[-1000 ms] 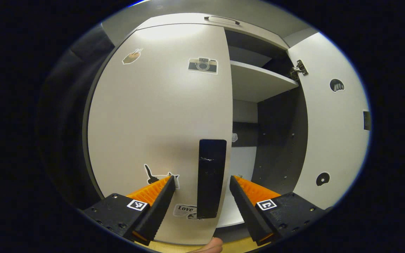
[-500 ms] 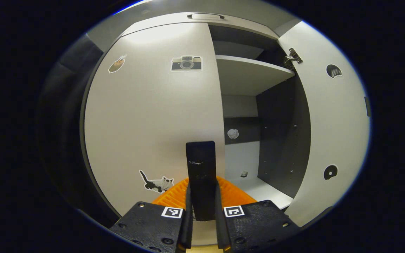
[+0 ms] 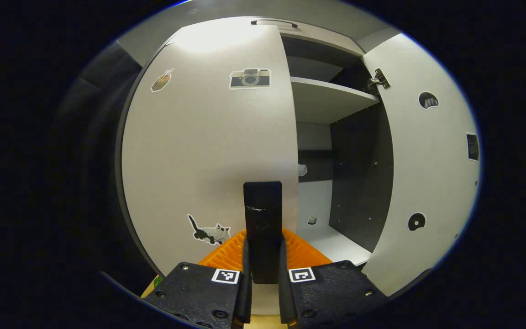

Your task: Open the right door of the double-door shoe cabinet with the right hand, and open the left door with the left hand.

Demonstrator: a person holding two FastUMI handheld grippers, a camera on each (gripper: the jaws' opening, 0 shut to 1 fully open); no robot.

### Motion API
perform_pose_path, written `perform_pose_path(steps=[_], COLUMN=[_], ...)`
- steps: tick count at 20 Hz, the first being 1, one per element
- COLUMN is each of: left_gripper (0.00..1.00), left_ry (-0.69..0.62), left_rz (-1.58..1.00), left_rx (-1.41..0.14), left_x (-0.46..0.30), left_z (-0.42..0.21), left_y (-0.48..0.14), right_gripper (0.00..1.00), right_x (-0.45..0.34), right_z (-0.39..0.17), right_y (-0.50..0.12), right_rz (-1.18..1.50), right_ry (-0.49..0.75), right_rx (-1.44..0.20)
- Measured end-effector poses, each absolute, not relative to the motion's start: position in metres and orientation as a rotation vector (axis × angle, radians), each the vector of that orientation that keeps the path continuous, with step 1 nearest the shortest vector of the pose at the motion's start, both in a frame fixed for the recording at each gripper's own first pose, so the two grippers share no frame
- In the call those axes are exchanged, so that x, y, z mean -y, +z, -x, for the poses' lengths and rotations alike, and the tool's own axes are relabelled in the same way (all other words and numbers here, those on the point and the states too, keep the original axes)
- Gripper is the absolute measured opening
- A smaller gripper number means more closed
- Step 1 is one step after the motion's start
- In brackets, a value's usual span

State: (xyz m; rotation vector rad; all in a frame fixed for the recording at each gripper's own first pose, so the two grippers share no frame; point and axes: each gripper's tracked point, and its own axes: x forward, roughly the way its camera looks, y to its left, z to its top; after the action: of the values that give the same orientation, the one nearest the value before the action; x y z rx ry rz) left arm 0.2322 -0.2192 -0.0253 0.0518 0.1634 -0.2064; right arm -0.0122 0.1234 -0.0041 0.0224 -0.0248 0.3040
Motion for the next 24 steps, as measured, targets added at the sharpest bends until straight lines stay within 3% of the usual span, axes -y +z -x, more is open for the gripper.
perform_pose_path(steps=[24], left_gripper=[0.25], left_ry=[-0.283], left_rz=[-0.084], left_rx=[-0.132], left_x=[0.128], left_z=[-0.121], left_y=[-0.005], right_gripper=[0.98], right_x=[-0.191], right_z=[0.033], right_y=[-0.018], right_rz=[-0.027], right_ry=[0.386], right_rx=[0.003])
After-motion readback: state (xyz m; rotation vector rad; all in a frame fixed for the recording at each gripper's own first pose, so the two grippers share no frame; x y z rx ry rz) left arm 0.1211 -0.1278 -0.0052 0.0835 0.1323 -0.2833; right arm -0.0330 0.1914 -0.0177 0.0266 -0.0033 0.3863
